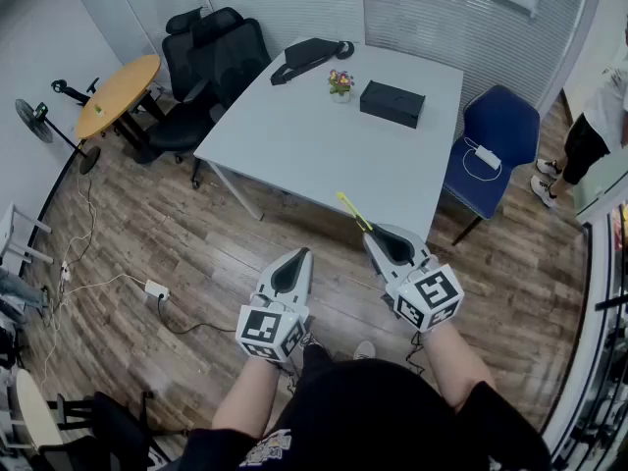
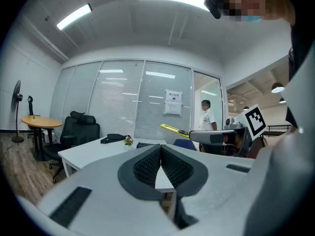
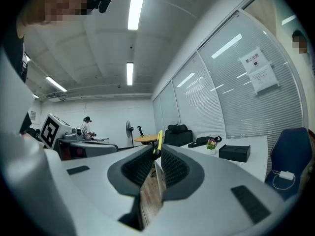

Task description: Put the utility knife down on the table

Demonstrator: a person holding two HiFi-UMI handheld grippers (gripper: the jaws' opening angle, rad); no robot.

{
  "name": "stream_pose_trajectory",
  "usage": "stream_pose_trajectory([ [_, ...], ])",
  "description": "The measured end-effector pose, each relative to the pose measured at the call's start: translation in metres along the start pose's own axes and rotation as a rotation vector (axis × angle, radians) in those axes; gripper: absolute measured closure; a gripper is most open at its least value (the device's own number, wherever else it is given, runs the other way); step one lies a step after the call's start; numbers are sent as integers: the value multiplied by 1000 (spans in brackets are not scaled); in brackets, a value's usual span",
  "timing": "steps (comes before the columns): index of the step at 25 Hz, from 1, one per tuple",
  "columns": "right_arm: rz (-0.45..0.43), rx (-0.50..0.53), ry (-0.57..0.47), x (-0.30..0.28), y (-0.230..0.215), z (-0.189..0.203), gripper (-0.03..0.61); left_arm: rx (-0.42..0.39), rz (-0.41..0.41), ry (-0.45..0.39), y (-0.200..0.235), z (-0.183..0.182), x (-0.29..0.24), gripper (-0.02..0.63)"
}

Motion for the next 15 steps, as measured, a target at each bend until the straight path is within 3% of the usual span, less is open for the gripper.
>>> stream_pose_trajectory([
  [15,-8,-19,-13,-5,6,-3,522,0,-2,-6,7,-3,7,608],
])
Point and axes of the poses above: the fingertips, and each gripper's own axes: x backward along the fingers, y to its left, z out of its underside, the point moved 2 cm from there along x, backward along the fingers, and after that the axes turned 6 degrees about y, right-handed, at the moved point
